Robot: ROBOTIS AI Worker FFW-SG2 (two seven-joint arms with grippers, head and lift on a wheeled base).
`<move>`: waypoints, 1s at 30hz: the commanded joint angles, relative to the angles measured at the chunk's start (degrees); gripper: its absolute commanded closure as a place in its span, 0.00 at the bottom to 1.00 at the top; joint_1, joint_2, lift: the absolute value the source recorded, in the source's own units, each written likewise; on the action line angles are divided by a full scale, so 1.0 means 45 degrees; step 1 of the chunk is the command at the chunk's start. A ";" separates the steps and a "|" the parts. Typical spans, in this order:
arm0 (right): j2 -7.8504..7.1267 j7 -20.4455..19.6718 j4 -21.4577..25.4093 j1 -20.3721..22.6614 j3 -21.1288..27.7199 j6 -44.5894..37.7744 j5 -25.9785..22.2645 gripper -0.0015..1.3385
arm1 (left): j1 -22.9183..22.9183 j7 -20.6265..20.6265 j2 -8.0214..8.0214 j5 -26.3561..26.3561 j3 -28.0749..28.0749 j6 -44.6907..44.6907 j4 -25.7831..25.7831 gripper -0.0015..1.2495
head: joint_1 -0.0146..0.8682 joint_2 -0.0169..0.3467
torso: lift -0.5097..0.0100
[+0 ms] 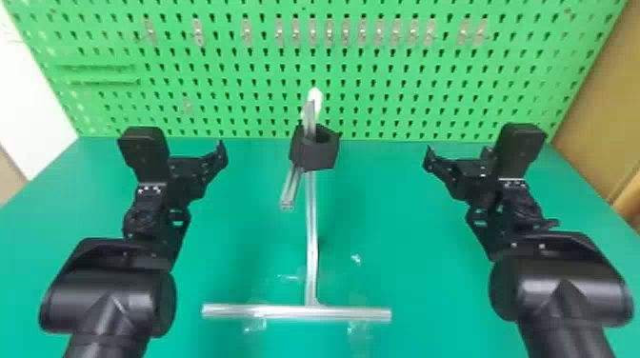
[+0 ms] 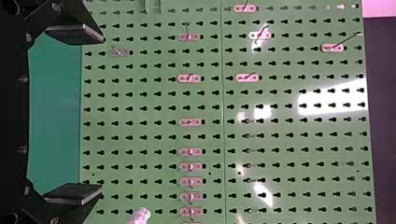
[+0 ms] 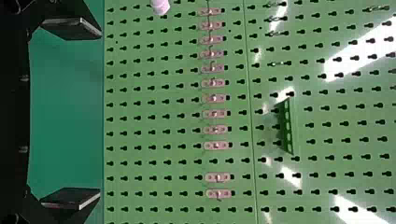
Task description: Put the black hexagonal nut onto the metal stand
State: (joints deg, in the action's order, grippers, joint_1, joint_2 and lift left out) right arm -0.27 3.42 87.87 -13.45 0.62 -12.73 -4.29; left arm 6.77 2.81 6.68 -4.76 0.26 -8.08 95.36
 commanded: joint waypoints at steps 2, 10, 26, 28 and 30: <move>-0.0017 0.0001 0.0005 0.0020 0.0019 0.0094 -0.0004 0.09 | 0.0018 0.0000 0.0000 0.0004 0.0002 0.0019 0.0000 0.13 | 0.80 0.27 | 0.98; -0.0037 0.0001 0.0005 0.0000 0.0019 0.0094 -0.0004 0.09 | 0.0057 0.0000 0.0000 0.0023 -0.0018 0.0019 0.0000 0.13 | 0.80 0.27 | 0.98; -0.0056 0.0001 0.0005 0.0000 -0.0001 0.0094 -0.0004 0.09 | 0.0057 0.0000 0.0000 0.0043 -0.0037 0.0019 0.0000 0.12 | 0.80 0.27 | 0.98; -0.0076 0.0001 0.0005 0.0000 -0.0001 0.0094 -0.0004 0.09 | 0.0057 0.0000 0.0000 0.0043 -0.0037 0.0019 0.0000 0.13 | 0.80 0.27 | 0.98; -0.0056 0.0001 0.0005 0.0000 0.0019 0.0094 -0.0004 0.09 | 0.0057 0.0000 0.0000 0.0062 -0.0037 0.0019 -0.0020 0.12 | 0.80 0.27 | 0.98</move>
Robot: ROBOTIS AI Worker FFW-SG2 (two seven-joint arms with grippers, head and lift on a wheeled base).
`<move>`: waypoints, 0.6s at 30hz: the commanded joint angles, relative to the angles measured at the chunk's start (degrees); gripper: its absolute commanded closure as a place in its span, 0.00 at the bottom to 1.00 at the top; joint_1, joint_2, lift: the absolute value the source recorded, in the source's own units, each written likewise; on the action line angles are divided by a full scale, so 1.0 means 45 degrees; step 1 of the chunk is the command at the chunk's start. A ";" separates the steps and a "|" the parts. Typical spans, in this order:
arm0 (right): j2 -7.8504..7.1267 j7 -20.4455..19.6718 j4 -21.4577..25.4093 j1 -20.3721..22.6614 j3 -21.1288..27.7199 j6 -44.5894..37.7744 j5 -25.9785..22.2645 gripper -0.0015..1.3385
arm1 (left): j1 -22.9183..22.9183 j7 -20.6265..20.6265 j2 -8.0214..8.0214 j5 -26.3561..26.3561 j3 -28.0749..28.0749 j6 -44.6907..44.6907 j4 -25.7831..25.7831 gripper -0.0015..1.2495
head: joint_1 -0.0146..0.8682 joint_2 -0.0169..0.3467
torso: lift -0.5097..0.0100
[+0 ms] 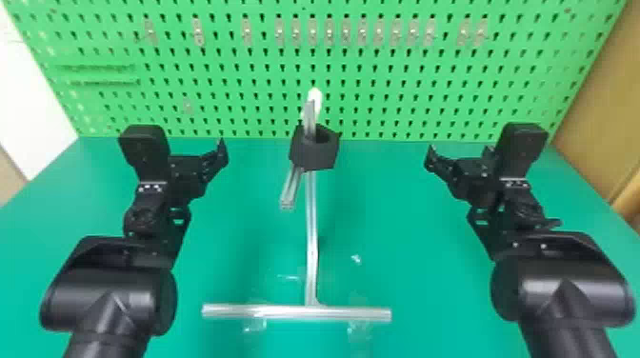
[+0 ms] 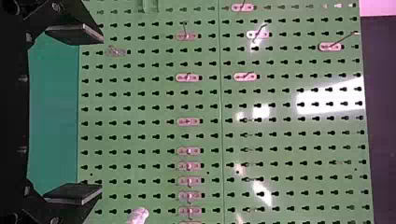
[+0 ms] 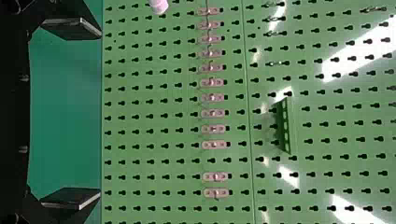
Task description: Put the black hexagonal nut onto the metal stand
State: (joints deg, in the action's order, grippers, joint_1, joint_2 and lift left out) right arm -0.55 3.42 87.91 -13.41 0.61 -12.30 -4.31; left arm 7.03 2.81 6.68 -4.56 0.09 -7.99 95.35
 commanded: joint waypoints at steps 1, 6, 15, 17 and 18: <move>0.0006 0.0001 -0.0005 -0.0008 0.0000 0.0000 0.0000 0.09 | 0.0000 0.0000 0.0000 0.0018 0.0000 -0.0002 -0.0016 0.12 | 0.80 0.27 | 0.98; 0.0006 0.0001 -0.0005 -0.0008 0.0020 0.0000 0.0000 0.09 | 0.0000 0.0000 0.0000 0.0018 -0.0019 -0.0002 -0.0016 0.13 | 0.80 0.27 | 0.98; 0.0006 0.0001 -0.0005 -0.0008 0.0020 0.0000 0.0000 0.09 | 0.0000 0.0000 0.0000 0.0018 -0.0019 -0.0002 -0.0016 0.13 | 0.80 0.27 | 0.98; 0.0006 0.0001 -0.0005 -0.0008 0.0020 0.0000 0.0000 0.09 | 0.0000 0.0000 0.0000 0.0018 -0.0019 -0.0002 -0.0016 0.12 | 0.80 0.27 | 0.98; 0.0006 0.0001 0.0015 -0.0008 0.0039 0.0000 -0.0020 0.09 | 0.0000 0.0000 0.0000 0.0018 -0.0019 -0.0002 -0.0016 0.13 | 0.80 0.27 | 0.98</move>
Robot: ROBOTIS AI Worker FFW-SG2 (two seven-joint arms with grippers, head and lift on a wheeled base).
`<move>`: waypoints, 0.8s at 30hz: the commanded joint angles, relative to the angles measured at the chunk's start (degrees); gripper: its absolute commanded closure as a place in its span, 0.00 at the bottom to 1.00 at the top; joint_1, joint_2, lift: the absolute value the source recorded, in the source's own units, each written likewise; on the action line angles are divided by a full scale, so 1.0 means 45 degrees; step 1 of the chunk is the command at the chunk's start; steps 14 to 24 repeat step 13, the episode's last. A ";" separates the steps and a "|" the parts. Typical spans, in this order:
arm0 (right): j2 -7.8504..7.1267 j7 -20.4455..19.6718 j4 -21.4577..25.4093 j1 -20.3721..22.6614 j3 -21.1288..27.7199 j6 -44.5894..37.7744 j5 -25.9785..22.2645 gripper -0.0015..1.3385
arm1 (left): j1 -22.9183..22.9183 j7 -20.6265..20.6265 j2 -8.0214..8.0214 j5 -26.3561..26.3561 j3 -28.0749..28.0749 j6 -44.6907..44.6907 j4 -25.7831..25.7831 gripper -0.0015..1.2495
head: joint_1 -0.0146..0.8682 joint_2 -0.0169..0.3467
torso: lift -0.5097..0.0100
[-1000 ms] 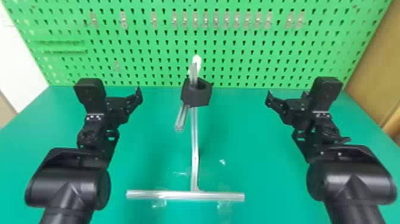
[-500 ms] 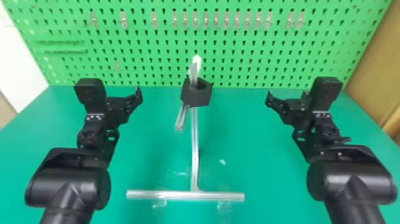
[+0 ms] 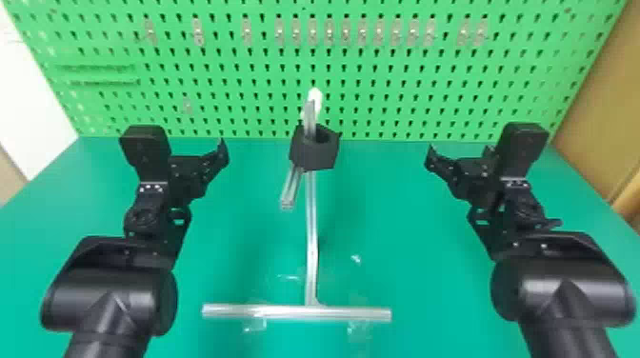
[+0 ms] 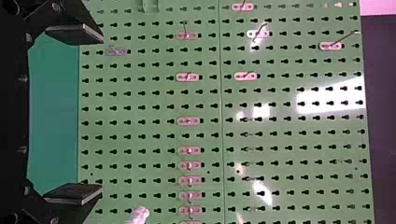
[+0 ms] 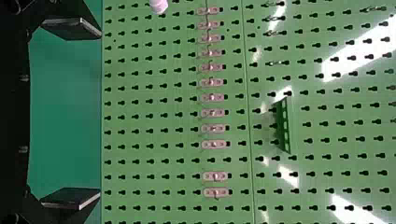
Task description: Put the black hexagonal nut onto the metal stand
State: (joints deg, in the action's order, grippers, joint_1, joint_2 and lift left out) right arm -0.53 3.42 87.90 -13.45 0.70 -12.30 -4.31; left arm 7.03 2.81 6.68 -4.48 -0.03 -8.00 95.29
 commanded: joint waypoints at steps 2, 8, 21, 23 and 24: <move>0.0000 0.0001 -0.0002 0.0000 0.0020 0.0000 -0.0020 0.09 | 0.0000 0.0000 0.0001 -0.0001 -0.0012 -0.0001 0.0016 0.13 | 0.80 0.27 | 0.98; 0.0000 0.0001 0.0018 0.0000 0.0020 0.0000 -0.0020 0.09 | 0.0000 0.0000 -0.0019 -0.0001 0.0007 -0.0001 -0.0004 0.12 | 0.80 0.27 | 0.98; 0.0000 0.0001 0.0018 0.0000 0.0020 0.0000 -0.0020 0.09 | 0.0000 0.0000 -0.0019 -0.0001 0.0007 -0.0001 -0.0004 0.12 | 0.80 0.27 | 0.98; 0.0000 0.0001 0.0018 0.0000 0.0020 0.0000 -0.0020 0.09 | 0.0000 0.0000 -0.0019 -0.0001 0.0007 -0.0001 -0.0004 0.12 | 0.80 0.27 | 0.98; 0.0000 0.0001 0.0018 0.0000 0.0020 0.0000 -0.0020 0.09 | 0.0000 0.0000 -0.0019 -0.0001 0.0007 -0.0001 -0.0004 0.12 | 0.80 0.27 | 0.98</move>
